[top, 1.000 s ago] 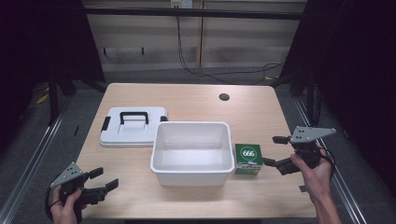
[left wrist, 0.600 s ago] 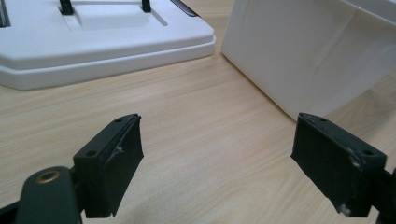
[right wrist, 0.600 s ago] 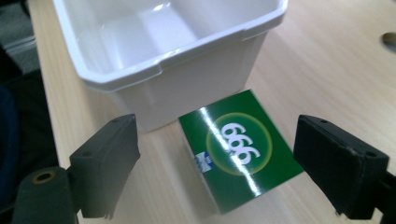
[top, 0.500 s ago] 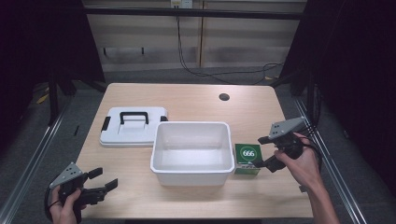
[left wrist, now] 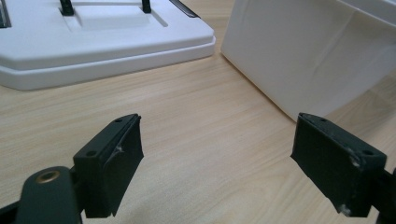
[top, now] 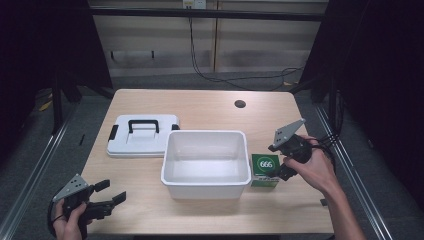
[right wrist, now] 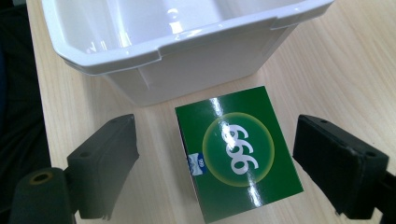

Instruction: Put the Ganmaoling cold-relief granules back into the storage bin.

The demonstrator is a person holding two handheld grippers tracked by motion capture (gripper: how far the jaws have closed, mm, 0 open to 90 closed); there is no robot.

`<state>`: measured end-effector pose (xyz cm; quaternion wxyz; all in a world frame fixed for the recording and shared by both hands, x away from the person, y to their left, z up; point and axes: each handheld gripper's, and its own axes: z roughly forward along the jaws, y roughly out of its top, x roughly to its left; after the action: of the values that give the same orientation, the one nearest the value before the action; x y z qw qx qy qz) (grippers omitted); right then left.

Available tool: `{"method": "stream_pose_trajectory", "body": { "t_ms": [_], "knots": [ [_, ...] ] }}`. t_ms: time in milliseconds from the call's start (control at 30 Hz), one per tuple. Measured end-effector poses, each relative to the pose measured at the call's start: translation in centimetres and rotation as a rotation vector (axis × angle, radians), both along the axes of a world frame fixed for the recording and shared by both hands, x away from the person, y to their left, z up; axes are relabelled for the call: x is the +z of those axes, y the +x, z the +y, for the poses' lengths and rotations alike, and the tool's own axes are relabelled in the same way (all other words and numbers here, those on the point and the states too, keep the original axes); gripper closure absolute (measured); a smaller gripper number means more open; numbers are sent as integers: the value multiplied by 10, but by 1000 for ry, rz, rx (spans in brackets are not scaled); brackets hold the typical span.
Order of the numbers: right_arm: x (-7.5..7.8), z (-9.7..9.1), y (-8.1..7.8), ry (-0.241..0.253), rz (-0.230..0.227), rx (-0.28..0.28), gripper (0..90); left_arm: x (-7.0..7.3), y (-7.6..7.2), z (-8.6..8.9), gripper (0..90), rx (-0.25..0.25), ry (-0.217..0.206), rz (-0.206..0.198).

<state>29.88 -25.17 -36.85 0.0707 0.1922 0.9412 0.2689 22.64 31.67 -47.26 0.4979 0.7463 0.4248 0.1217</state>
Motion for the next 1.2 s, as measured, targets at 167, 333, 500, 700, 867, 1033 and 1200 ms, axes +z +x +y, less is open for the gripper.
{"method": "stream_pose_trajectory", "body": {
  "t_ms": [167, 333, 500, 700, 867, 1033, 1200],
  "knots": [
    [1, 6, 3, -35, 13, 13, 132, 0, 0, 0, 158, -2, 1, 1],
    [1, 3, 12, -46, 6, 30, 118, 0, 1, 0, 159, -6, 7, 1],
    [-5, 7, 22, -144, 32, 66, 96, -1, 0, 0, 158, -2, 2, 2],
    [-11, 19, 28, -259, 65, 93, 95, 0, 0, 0, 158, -8, 2, 2],
    [-17, 23, 34, -274, 93, 122, 95, 0, 0, 0, 158, 3, 4, -2],
    [-23, 28, 36, -325, 124, 179, 94, 0, 0, 0, 159, -2, 5, -1],
    [-22, 33, 38, -374, 133, 199, 95, 0, 0, -1, 158, -6, 4, 0]
  ]
}}
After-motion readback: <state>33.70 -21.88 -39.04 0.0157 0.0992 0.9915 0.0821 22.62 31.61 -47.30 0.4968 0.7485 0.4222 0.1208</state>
